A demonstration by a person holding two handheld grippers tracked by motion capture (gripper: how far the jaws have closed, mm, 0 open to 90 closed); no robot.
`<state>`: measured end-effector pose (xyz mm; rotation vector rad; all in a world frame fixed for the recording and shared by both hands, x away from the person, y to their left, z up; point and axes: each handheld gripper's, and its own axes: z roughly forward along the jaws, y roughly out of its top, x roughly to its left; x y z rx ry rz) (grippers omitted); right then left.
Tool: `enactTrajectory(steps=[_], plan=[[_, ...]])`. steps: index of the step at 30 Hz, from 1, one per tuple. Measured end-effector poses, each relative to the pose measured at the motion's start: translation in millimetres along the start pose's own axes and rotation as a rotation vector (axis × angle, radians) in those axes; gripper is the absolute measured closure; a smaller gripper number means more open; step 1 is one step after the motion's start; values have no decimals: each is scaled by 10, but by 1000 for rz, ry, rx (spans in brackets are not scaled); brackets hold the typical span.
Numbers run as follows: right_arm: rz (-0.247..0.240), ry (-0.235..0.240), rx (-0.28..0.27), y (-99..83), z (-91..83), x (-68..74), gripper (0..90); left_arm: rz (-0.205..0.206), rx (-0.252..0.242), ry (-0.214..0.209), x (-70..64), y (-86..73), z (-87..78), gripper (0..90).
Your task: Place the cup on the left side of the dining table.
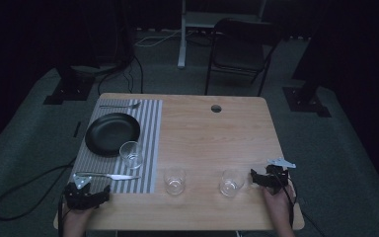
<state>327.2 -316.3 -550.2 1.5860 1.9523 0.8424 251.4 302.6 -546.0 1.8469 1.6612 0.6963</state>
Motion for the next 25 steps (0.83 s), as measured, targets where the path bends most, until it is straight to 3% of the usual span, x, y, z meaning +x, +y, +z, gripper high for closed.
enactTrajectory(steps=[8,9,10,25], plan=[[0,0,0,0,0,0,124,-4,3,4,-6,-4,-4,63],[0,0,0,0,0,0,124,-7,21,8,-11,1,10,63],[0,0,0,0,0,0,124,-11,20,11,-16,3,13,0],[0,0,0,0,0,0,124,-12,20,11,-24,6,17,0]])
